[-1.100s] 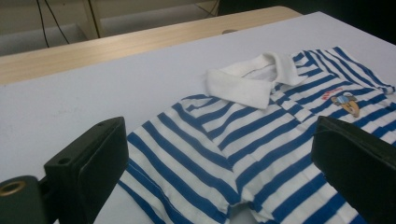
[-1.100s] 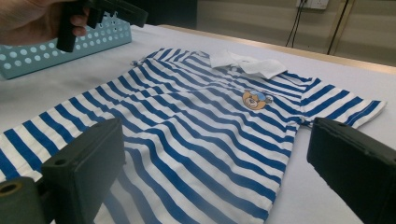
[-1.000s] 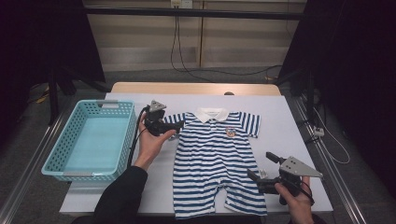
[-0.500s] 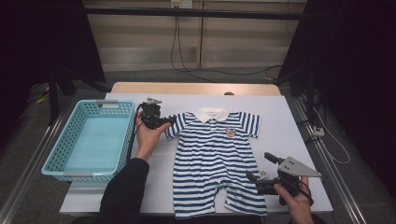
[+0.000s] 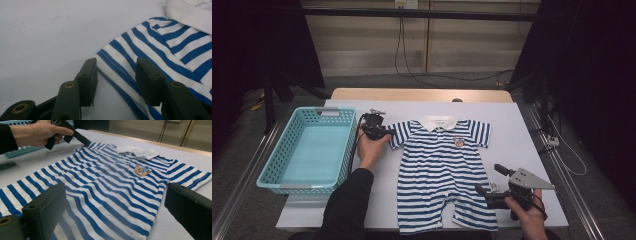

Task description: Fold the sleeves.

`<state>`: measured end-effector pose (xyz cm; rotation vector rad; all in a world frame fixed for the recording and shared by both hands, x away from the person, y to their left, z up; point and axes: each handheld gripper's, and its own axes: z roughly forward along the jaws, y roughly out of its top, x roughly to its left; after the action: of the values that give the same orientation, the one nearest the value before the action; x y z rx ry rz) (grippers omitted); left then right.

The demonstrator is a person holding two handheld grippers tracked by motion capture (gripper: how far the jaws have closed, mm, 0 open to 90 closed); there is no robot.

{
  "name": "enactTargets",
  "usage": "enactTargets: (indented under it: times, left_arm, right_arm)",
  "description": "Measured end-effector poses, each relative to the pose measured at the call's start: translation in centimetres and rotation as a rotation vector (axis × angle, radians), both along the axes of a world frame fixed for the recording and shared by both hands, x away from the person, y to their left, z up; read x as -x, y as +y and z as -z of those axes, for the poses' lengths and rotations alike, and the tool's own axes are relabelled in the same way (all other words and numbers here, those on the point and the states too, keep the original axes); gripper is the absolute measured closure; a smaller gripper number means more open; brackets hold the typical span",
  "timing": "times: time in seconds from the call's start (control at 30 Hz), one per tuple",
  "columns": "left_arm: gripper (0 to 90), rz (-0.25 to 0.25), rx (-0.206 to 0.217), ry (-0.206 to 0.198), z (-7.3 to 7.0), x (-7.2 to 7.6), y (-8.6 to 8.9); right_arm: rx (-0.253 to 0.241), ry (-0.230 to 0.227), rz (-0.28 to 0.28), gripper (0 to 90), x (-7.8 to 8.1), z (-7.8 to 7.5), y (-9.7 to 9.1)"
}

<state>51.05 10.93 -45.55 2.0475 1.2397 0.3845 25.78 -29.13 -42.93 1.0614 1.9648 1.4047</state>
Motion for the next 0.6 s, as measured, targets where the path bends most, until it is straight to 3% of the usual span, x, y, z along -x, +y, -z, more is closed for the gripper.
enactTargets:
  times: [0.07,0.13,0.27,0.37,0.4,0.6]
  left_arm:
    - [52.5,0.004,-0.042,-0.029,0.10,0.17,-0.56]
    - [53.1,-0.005,-0.050,-0.028,0.05,0.17,-0.79]
    - [65.7,0.014,-0.028,-0.027,0.08,0.15,-0.98]
    - [82.0,0.024,0.013,-0.012,0.16,0.12,-0.98]
    - [86.9,0.006,0.026,-0.021,0.28,0.14,-1.08]
    - [88.2,-0.039,0.064,-0.013,0.33,-0.20,-0.89]
  right_arm:
    - [0.000,0.002,0.000,3.8,0.01,0.00,0.01]
    - [0.002,0.003,0.002,3.6,0.02,0.01,0.03]
    - [0.002,0.006,0.004,3.4,0.12,0.00,-0.01]
    - [0.003,0.011,0.002,3.2,0.12,0.05,-0.03]
    - [0.003,0.011,0.002,3.2,0.12,0.05,-0.04]
    - [0.001,0.015,-0.005,3.0,0.16,0.07,-0.05]
